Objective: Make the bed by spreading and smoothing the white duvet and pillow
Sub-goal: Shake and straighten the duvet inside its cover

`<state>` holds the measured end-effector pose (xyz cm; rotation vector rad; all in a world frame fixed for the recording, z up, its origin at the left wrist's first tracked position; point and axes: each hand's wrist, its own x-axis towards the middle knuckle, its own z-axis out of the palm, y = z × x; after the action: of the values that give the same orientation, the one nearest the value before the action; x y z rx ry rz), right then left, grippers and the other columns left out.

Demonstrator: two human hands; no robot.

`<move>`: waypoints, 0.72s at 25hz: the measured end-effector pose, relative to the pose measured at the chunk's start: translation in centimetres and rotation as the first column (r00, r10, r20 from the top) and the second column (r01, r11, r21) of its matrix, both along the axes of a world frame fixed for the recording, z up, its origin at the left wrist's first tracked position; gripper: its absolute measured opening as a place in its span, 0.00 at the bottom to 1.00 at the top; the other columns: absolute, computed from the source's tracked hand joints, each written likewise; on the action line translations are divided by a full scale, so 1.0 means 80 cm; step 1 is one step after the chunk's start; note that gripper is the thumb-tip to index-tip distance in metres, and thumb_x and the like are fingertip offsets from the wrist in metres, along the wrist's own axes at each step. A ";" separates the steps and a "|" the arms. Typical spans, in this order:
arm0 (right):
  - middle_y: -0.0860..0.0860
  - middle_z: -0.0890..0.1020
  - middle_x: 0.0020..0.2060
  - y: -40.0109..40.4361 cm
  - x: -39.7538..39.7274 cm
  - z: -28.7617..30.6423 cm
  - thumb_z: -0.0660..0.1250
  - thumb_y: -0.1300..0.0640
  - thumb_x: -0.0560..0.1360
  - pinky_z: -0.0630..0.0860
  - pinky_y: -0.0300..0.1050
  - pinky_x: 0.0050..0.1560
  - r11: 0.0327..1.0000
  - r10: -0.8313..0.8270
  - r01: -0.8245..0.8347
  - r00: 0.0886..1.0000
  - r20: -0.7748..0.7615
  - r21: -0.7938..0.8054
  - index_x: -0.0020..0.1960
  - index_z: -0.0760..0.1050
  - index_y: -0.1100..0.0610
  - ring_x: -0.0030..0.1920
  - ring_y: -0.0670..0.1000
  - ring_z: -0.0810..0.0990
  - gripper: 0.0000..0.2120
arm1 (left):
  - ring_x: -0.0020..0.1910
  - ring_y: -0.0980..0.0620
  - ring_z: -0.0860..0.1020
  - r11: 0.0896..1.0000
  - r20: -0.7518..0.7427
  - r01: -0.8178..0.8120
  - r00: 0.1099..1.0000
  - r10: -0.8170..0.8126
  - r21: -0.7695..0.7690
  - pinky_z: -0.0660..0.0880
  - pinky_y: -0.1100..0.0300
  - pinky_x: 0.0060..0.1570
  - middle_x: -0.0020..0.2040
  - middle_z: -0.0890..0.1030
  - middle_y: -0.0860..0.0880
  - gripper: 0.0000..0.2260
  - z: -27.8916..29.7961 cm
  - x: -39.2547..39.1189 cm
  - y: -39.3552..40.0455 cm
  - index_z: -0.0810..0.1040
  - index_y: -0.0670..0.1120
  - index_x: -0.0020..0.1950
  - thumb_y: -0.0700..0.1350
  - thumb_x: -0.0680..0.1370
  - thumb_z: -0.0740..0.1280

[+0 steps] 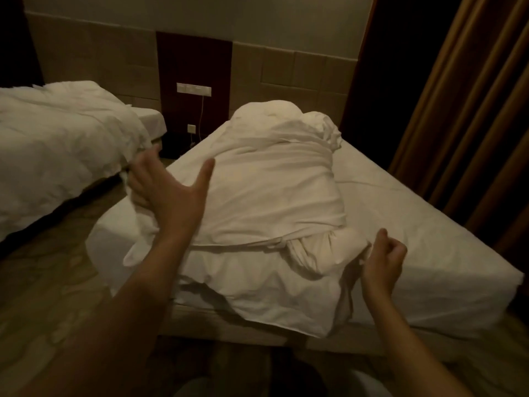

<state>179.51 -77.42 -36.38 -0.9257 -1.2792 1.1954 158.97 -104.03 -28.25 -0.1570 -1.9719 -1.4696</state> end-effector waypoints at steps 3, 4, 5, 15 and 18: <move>0.52 0.79 0.60 0.022 -0.021 0.025 0.62 0.42 0.82 0.70 0.42 0.52 0.976 0.194 -0.199 0.979 0.066 0.083 0.63 0.74 0.54 0.58 0.53 0.77 0.18 | 0.69 0.48 0.66 0.930 -0.047 0.363 0.929 -0.366 -0.057 0.64 0.53 0.69 0.66 0.69 0.53 0.33 0.017 0.034 0.057 0.71 0.49 0.69 0.65 0.71 0.73; 0.52 0.81 0.59 0.034 -0.030 0.032 0.61 0.42 0.82 0.72 0.43 0.52 0.965 0.258 -0.261 0.964 0.066 0.028 0.60 0.76 0.52 0.57 0.52 0.78 0.16 | 0.65 0.50 0.71 0.875 -0.035 0.470 0.879 -0.476 -0.115 0.70 0.54 0.66 0.63 0.71 0.54 0.31 0.017 0.044 0.076 0.73 0.48 0.67 0.64 0.71 0.74; 0.52 0.82 0.57 0.043 -0.037 0.037 0.60 0.39 0.82 0.75 0.44 0.51 0.945 0.323 -0.318 0.945 0.060 -0.075 0.58 0.78 0.50 0.56 0.53 0.80 0.17 | 0.60 0.52 0.75 0.821 -0.013 0.550 0.829 -0.558 -0.151 0.74 0.55 0.61 0.60 0.75 0.54 0.28 0.015 0.052 0.091 0.75 0.48 0.65 0.63 0.71 0.75; 0.48 0.80 0.48 -0.019 -0.041 -0.013 0.59 0.42 0.83 0.74 0.45 0.44 0.931 0.339 -0.359 0.918 0.207 0.062 0.58 0.71 0.53 0.51 0.53 0.80 0.15 | 0.41 0.57 0.75 0.728 -0.128 0.620 0.729 -0.672 -0.292 0.75 0.62 0.44 0.42 0.77 0.55 0.24 -0.064 0.096 0.156 0.78 0.47 0.55 0.66 0.72 0.70; 0.51 0.80 0.53 -0.013 -0.041 -0.021 0.59 0.42 0.83 0.75 0.49 0.48 0.923 0.316 -0.359 0.913 0.260 0.140 0.60 0.69 0.53 0.53 0.54 0.80 0.15 | 0.39 0.56 0.73 0.781 -0.268 0.501 0.748 -0.608 -0.373 0.72 0.60 0.41 0.39 0.76 0.54 0.20 -0.087 0.088 0.149 0.79 0.47 0.50 0.64 0.75 0.69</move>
<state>176.22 -78.49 -38.04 -0.7394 -1.7661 1.2297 166.04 -92.10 -35.23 -1.1716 -1.8693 -1.3511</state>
